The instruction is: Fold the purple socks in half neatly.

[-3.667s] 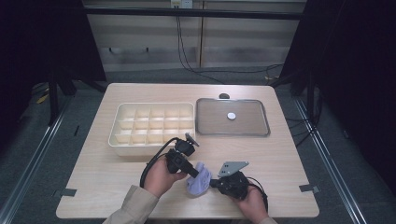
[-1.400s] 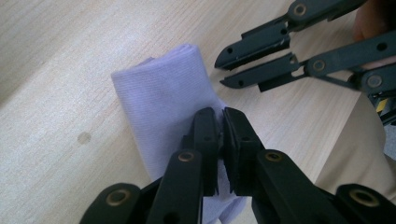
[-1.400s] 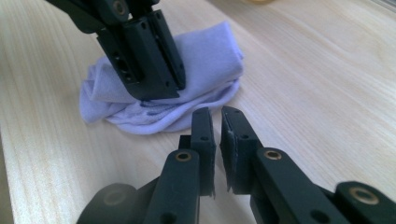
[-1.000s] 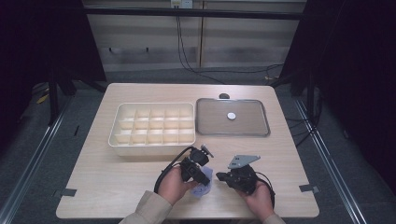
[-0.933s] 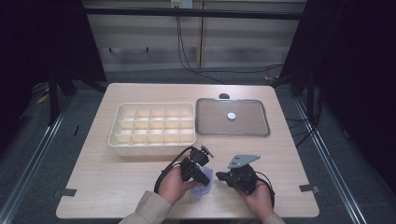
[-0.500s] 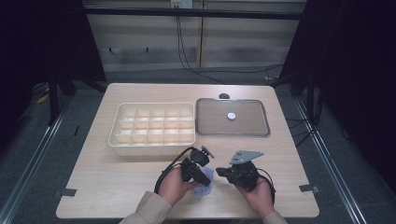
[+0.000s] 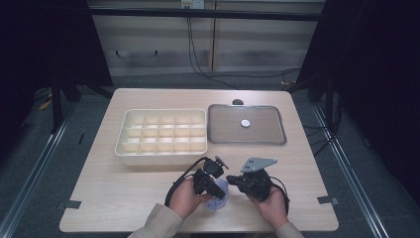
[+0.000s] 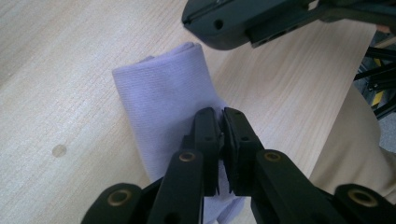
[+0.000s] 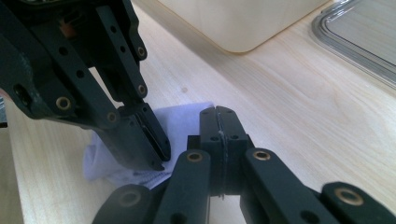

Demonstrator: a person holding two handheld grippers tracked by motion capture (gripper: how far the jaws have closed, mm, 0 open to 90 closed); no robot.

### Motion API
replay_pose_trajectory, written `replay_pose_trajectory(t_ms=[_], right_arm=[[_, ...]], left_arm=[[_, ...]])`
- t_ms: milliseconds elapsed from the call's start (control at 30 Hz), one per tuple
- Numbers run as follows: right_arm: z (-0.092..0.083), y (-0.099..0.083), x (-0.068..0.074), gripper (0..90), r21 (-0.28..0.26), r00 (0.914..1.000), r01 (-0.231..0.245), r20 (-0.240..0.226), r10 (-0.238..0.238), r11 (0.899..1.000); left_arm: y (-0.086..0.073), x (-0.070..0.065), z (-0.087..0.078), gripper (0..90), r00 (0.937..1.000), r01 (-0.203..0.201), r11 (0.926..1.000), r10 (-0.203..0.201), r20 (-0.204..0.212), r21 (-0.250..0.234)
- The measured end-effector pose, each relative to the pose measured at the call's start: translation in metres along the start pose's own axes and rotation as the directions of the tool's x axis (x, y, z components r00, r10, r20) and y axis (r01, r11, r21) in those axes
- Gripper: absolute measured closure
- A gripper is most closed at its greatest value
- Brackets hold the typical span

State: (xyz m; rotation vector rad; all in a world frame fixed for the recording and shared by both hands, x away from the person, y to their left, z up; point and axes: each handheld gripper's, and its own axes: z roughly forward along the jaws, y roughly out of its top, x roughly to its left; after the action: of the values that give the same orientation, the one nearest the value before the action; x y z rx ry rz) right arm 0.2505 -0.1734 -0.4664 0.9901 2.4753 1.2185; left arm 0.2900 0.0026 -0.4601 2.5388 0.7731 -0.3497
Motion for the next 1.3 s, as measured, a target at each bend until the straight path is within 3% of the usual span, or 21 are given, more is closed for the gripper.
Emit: replay_pose_trajectory(t_ms=[467, 567, 600, 633, 867, 967, 1000, 1300], right_arm=[[0.014, 0.005, 0.003, 90.0, 0.019, 0.9999, 0.012, -0.002, -0.012, 1.000], [0.016, 0.005, 0.003, 90.0, 0.021, 0.9999, 0.014, 0.000, -0.014, 1.000], [0.016, 0.005, 0.003, 90.0, 0.023, 0.9999, 0.011, 0.002, -0.011, 1.000], [0.018, 0.005, 0.003, 90.0, 0.028, 1.0000, 0.009, 0.003, -0.009, 1.000], [0.024, 0.003, 0.003, 90.0, 0.060, 0.9999, 0.014, 0.003, -0.014, 0.998], [0.027, 0.001, 0.003, 90.0, 0.078, 1.0000, 0.007, 0.005, -0.008, 0.997], [0.027, 0.001, 0.003, 90.0, 0.078, 1.0000, 0.007, 0.005, -0.008, 0.997], [0.030, -0.003, 0.002, 90.0, 0.102, 1.0000, 0.009, 0.001, -0.009, 0.995]], left_arm=[[-0.001, -0.001, 0.002, 85.0, 0.9996, 0.028, 0.9992, -0.027, 0.008, -0.029], [-0.002, -0.001, 0.001, 84.9, 0.9997, 0.025, 0.9993, -0.025, 0.007, -0.029], [-0.002, 0.000, 0.001, 84.9, 1.0000, 0.004, 0.9999, -0.004, 0.008, -0.016], [-0.002, -0.001, 0.002, 84.9, 0.9996, 0.027, 0.9991, -0.026, 0.009, -0.033], [-0.003, 0.000, 0.001, 84.9, 0.9999, 0.010, 0.9997, -0.010, 0.011, -0.022], [-0.004, -0.001, 0.002, 84.8, 0.9995, 0.026, 0.9987, -0.026, 0.017, -0.043], [-0.004, 0.001, 0.001, 84.8, 0.9999, 0.003, 0.9997, -0.003, 0.015, -0.024], [-0.005, 0.000, 0.000, 83.8, 0.9997, 0.010, 0.9992, -0.010, 0.020, -0.037]])
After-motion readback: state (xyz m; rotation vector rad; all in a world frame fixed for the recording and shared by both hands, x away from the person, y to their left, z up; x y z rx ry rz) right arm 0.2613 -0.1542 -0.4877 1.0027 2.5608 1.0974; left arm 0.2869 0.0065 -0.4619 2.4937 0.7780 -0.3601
